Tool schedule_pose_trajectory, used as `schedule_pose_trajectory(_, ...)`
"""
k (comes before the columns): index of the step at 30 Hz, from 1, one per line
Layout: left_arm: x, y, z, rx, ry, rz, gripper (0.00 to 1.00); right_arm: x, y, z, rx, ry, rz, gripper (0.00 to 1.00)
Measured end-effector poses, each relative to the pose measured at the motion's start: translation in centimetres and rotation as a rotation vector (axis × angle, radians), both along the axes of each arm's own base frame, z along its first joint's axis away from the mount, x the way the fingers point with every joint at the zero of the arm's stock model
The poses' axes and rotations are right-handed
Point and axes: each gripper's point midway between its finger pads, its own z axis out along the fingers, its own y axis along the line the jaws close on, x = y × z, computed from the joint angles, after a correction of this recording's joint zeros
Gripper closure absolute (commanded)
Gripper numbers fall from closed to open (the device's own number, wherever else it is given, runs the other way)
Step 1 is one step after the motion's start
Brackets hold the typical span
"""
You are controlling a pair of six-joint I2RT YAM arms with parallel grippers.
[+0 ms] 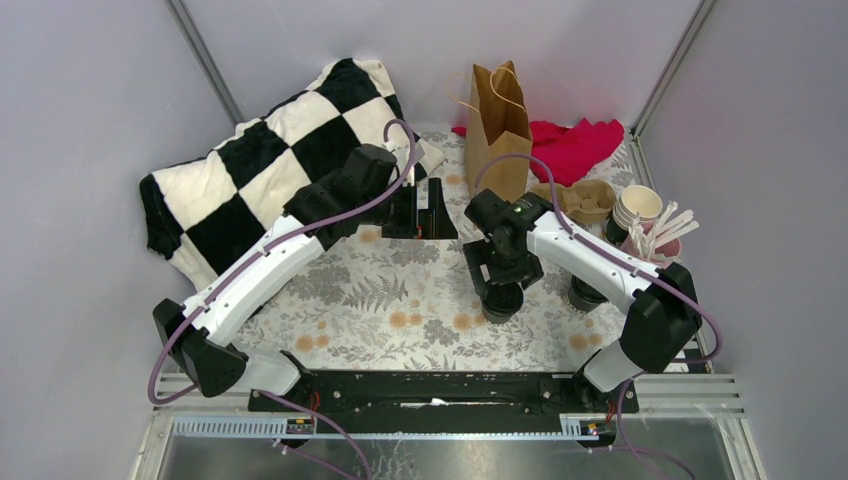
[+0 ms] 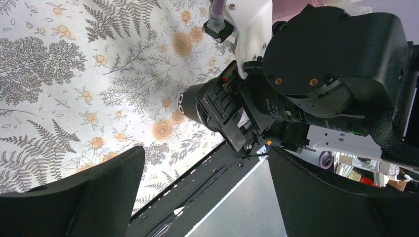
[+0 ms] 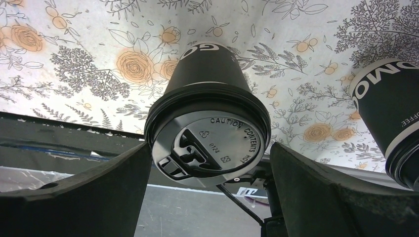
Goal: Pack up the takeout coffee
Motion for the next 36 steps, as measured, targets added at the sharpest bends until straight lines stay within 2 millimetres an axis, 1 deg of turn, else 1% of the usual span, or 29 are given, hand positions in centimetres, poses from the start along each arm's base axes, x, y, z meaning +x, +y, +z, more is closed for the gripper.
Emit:
schedule_pose_trajectory(5,0.1,0.1,0.0,-0.001,0.001,0.003,0.01,-0.1,-0.2,-0.3,-0.01,0.001,-0.003,0.06)
schedule_pose_trajectory(12,0.2,0.2,0.0,-0.003,0.003,0.003,0.01,0.1,0.0,-0.3,-0.002,-0.006,-0.008,0.17)
schedule_pose_trajectory(19,0.2,0.2,0.0,-0.005,0.004,0.004,0.01,0.2,-0.1,-0.3,-0.006,-0.013,-0.013,0.19)
schedule_pose_trajectory(23,0.2,0.2,0.1,-0.005,0.004,0.005,0.01,0.3,-0.7,-0.1,-0.026,-0.036,-0.027,0.21)
schedule_pose_trajectory(29,0.2,0.2,0.1,-0.006,0.005,0.003,0.01,0.4,-2.3,0.0,-0.07,-0.07,-0.07,0.21)
schedule_pose_trajectory(32,0.1,0.2,0.1,-0.008,0.006,0.0,0.01,0.3,-3.8,0.0,-0.071,-0.077,-0.123,0.21)
schedule_pose_trajectory(36,0.1,0.1,0.1,-0.01,0.009,-0.004,0.01,0.4,-6.3,0.0,-0.069,-0.08,-0.222,0.2)
